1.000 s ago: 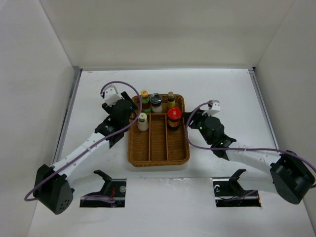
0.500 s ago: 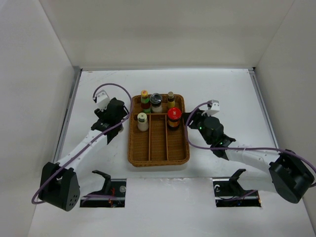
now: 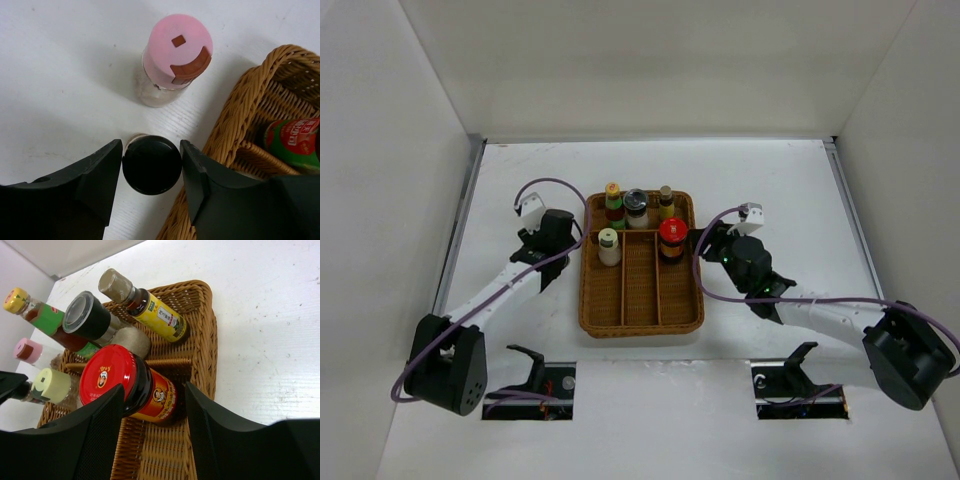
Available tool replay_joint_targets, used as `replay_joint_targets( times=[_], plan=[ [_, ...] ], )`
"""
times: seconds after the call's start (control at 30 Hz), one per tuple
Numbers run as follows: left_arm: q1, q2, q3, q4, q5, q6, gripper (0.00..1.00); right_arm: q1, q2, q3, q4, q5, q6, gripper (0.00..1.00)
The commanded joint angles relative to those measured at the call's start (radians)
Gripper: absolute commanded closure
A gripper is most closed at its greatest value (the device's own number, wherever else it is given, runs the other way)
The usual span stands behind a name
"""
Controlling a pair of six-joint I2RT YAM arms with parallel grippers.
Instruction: Organize the condiment bottles
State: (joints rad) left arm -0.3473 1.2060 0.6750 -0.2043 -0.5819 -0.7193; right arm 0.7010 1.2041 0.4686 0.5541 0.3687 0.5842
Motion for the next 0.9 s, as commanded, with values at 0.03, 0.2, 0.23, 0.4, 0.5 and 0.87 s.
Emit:
replay_joint_targets(
  times=[0.03,0.2,0.23,0.4,0.5,0.87],
  plan=[
    [0.006,0.0,-0.02,0.045,0.016,-0.002,0.54,0.002,0.003,0.033,0.036,0.012,-0.011,0.44],
    [0.009,-0.023,-0.029,0.042,0.017,0.0,0.6,0.002,-0.002,0.03,0.036,0.013,-0.009,0.44],
    [0.009,-0.028,-0.031,0.043,0.017,0.0,0.6,0.002,-0.003,0.03,0.036,0.015,-0.011,0.44],
    [-0.017,-0.072,-0.009,0.013,0.002,0.014,0.67,0.004,0.008,0.036,0.035,0.018,-0.014,0.44],
    [-0.032,-0.118,0.029,-0.023,-0.015,0.03,0.68,0.004,0.006,0.035,0.036,0.016,-0.011,0.44],
    [-0.225,-0.244,0.29,-0.106,-0.079,0.138,0.67,0.004,0.005,0.035,0.038,0.021,-0.017,0.44]
  ],
)
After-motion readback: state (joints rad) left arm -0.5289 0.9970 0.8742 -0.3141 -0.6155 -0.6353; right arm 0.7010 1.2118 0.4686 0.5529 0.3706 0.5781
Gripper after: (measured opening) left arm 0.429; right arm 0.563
